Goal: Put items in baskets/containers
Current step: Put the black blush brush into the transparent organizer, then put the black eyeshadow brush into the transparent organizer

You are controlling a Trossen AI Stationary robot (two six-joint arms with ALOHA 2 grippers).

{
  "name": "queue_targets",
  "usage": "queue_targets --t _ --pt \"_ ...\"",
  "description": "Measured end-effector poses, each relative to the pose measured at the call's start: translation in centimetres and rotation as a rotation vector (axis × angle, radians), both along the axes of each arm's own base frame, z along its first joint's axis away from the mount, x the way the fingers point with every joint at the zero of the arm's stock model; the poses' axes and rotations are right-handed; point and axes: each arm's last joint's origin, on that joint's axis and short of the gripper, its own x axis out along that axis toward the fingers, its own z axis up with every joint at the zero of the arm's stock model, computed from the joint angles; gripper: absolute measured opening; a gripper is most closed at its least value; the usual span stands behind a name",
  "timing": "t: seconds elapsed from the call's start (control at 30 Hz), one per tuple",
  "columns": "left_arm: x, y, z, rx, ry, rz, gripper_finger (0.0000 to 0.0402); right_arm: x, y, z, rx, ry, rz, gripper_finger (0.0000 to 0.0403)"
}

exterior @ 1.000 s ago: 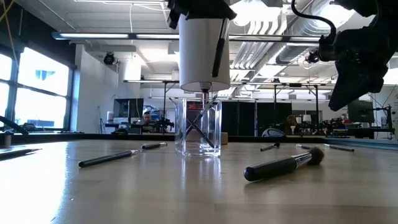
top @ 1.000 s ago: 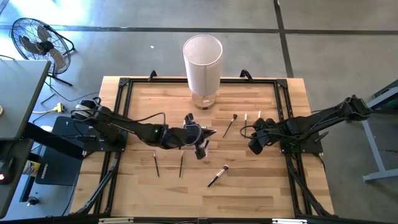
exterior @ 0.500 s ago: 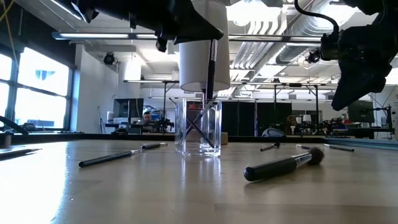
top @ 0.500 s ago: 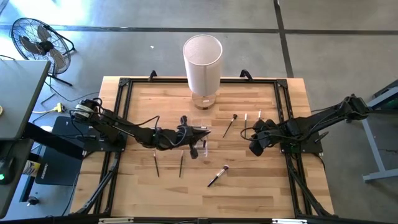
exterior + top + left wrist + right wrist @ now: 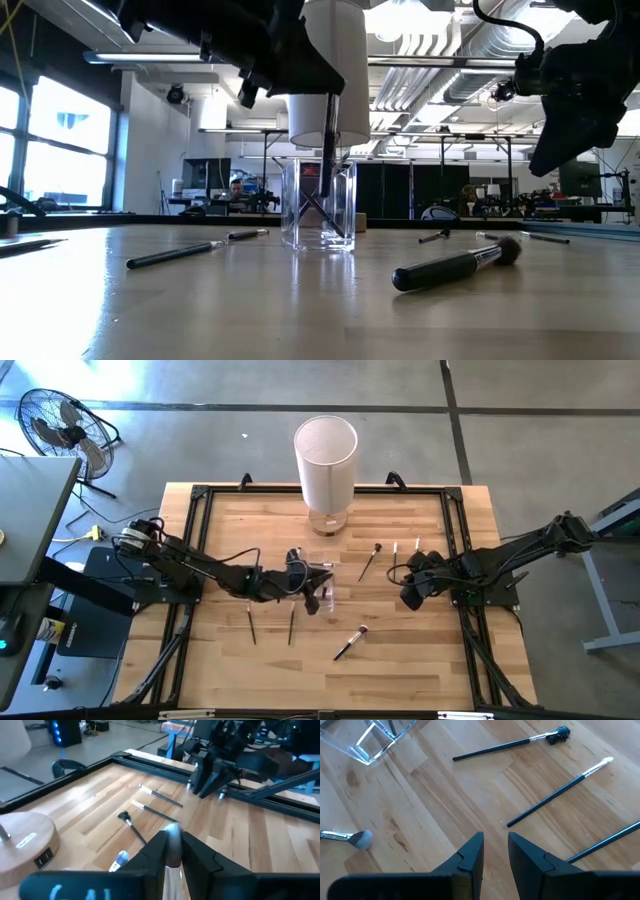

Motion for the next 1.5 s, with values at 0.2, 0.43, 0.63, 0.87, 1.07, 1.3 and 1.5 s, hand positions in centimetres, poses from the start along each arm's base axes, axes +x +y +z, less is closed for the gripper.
queue_targets --t 0.2,0.43,0.63,0.87,1.07,1.3,1.5 --pt "0.0 0.0 0.0 -0.006 -0.007 -0.002 0.0088 0.0 0.0 0.0 -0.003 -0.001 -0.002 0.0083" --pt "-0.4 0.1 2.1 0.041 -0.032 -0.014 0.0106 0.0 0.0 0.0 -0.003 -0.002 -0.002 0.0083" --pt "-1.4 0.4 5.8 0.059 0.061 0.011 0.0095 0.1 0.0 0.1 0.000 -0.014 -0.003 0.0083" --pt "-4.5 1.1 9.3 -0.148 0.318 0.109 0.0049 0.4 0.1 0.3 -0.002 -0.056 -0.011 0.0083" --pt "-7.4 0.8 7.5 -0.158 0.507 0.103 0.0008 0.8 0.1 0.5 0.008 -0.104 -0.015 0.0083" --pt "-10.8 0.7 3.7 -0.210 0.479 0.059 0.0001 1.5 0.1 1.2 -0.051 -0.216 -0.049 0.0083" --pt "-14.6 1.7 -0.5 -0.274 0.528 -0.019 0.0001 3.1 -0.4 3.3 -0.231 -0.390 -0.064 0.0023"
